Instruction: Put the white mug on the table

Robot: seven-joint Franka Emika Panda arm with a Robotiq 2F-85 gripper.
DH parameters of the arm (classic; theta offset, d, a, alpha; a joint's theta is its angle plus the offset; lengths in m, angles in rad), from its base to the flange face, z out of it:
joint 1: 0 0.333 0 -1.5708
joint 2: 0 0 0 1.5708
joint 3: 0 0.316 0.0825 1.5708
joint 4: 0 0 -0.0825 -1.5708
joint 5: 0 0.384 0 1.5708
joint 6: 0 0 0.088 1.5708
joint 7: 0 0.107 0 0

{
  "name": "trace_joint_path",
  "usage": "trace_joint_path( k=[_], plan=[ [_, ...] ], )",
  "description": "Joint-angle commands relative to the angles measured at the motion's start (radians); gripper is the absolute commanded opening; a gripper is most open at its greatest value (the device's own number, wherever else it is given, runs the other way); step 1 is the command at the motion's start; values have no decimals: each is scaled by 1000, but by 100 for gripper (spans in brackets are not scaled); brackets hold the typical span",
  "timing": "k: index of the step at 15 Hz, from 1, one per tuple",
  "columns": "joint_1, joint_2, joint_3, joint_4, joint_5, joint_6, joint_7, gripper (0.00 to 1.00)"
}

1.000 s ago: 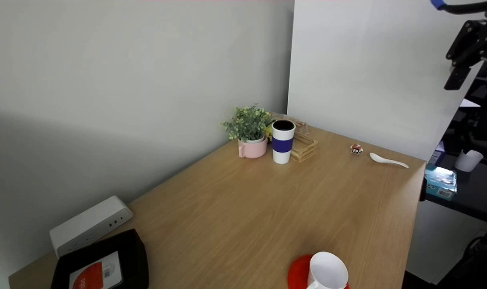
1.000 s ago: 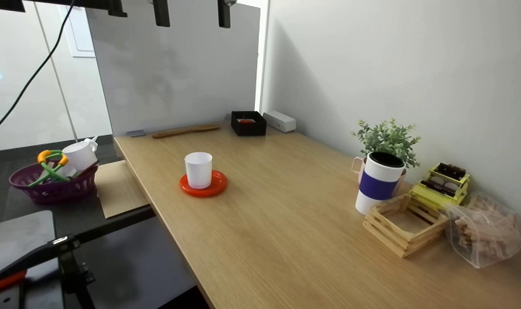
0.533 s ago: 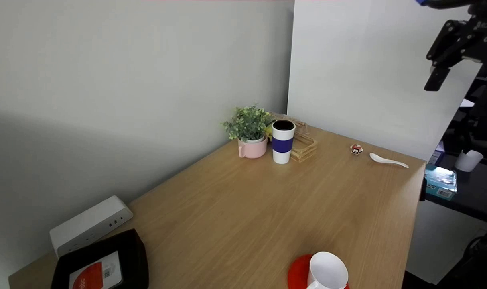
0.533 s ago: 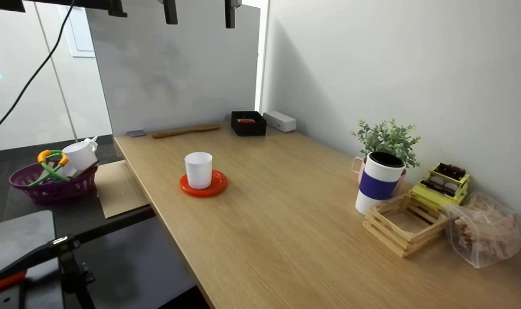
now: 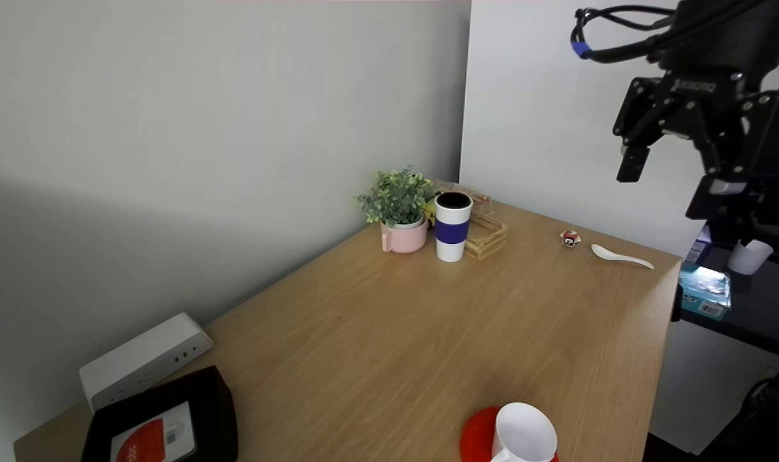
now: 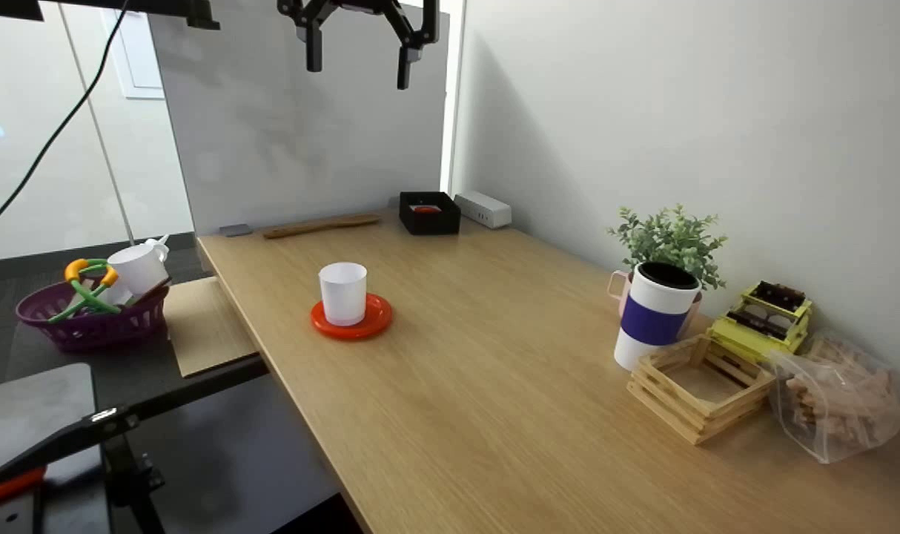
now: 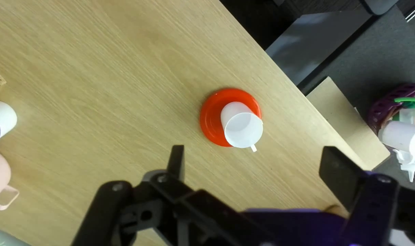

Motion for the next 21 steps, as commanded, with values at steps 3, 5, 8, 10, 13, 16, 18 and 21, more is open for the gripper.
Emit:
trace_joint_path(
  k=[3,5,8,10,13,16,18,21],
  plan=[
    [-29,87,34,63,4,-27,-13,100],
    [-32,108,40,74,4,-29,-12,100],
    [-33,98,41,74,4,-29,-12,100],
    [-35,110,37,86,16,-31,-28,100],
    [-39,162,33,121,37,-45,-54,100],
    [-43,234,39,164,75,-64,-90,100],
    [-50,284,46,203,91,-85,-113,100],
    [-63,373,65,280,95,-140,-137,100]
  ],
)
